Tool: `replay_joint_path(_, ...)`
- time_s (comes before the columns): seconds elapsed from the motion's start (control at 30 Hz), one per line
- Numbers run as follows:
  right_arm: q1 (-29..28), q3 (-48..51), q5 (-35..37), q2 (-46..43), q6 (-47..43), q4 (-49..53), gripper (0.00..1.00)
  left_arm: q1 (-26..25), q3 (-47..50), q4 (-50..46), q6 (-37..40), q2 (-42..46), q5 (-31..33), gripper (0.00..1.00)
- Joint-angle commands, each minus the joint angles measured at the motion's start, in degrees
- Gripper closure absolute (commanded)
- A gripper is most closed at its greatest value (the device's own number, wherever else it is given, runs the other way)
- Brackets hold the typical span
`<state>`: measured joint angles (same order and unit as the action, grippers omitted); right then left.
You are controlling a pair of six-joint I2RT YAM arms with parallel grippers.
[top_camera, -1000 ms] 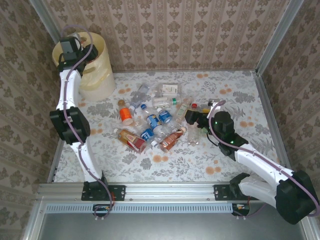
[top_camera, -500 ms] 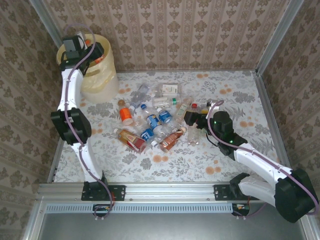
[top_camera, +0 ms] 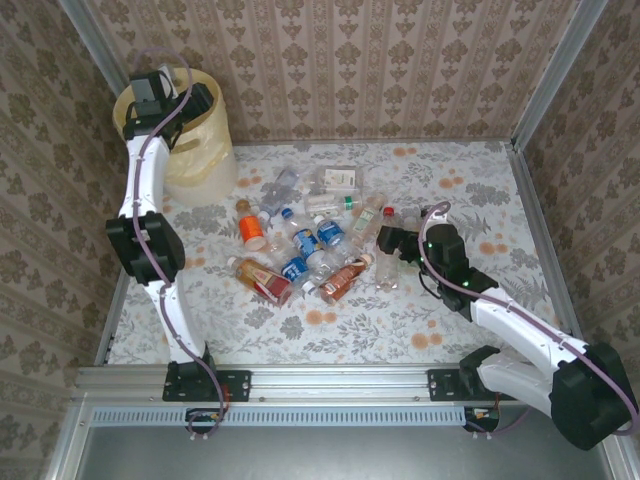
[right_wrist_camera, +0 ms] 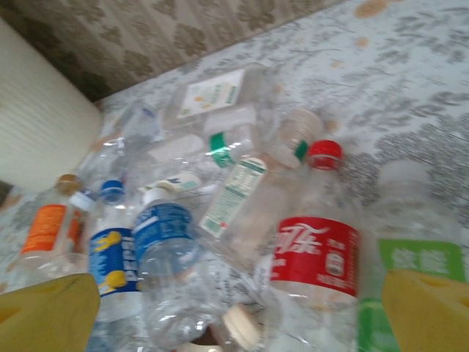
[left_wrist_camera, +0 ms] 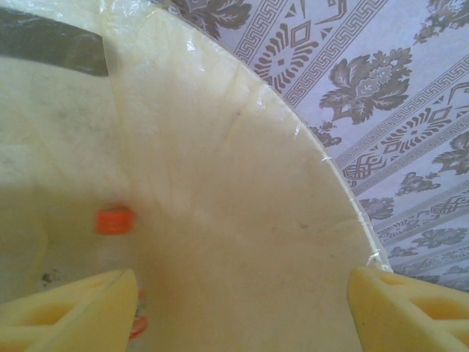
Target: Put the plastic bottles in the bin
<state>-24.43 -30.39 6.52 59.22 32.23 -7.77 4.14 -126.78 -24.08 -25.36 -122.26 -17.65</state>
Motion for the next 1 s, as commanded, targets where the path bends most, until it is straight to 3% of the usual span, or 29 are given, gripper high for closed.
replay_joint_path(0.0,0.3,-2.5,5.5,1.5,1.9,10.3,0.00,-0.2,-0.4,0.2,0.8,4.0,-1.3,0.20)
replay_joint_path(0.2,0.7,-6.1,12.4,6.9,5.7,21.3,0.01,-0.2,6.5,3.3,1.9,11.9,-4.1,0.12)
replay_joint_path(0.43,5.5,-7.8,2.6,11.7,3.4,22.0,0.11,-0.4,19.3,10.2,-0.7,22.4,-8.0,0.00)
replay_joint_path(0.53,7.1,-8.4,-2.4,13.3,0.2,21.6,0.14,-0.7,24.6,12.7,-2.1,26.3,-9.5,0.00)
replay_joint_path(0.97,9.5,-10.4,-6.5,19.2,-4.3,22.3,0.18,-3.7,35.6,14.2,-2.3,35.3,-9.1,0.00)
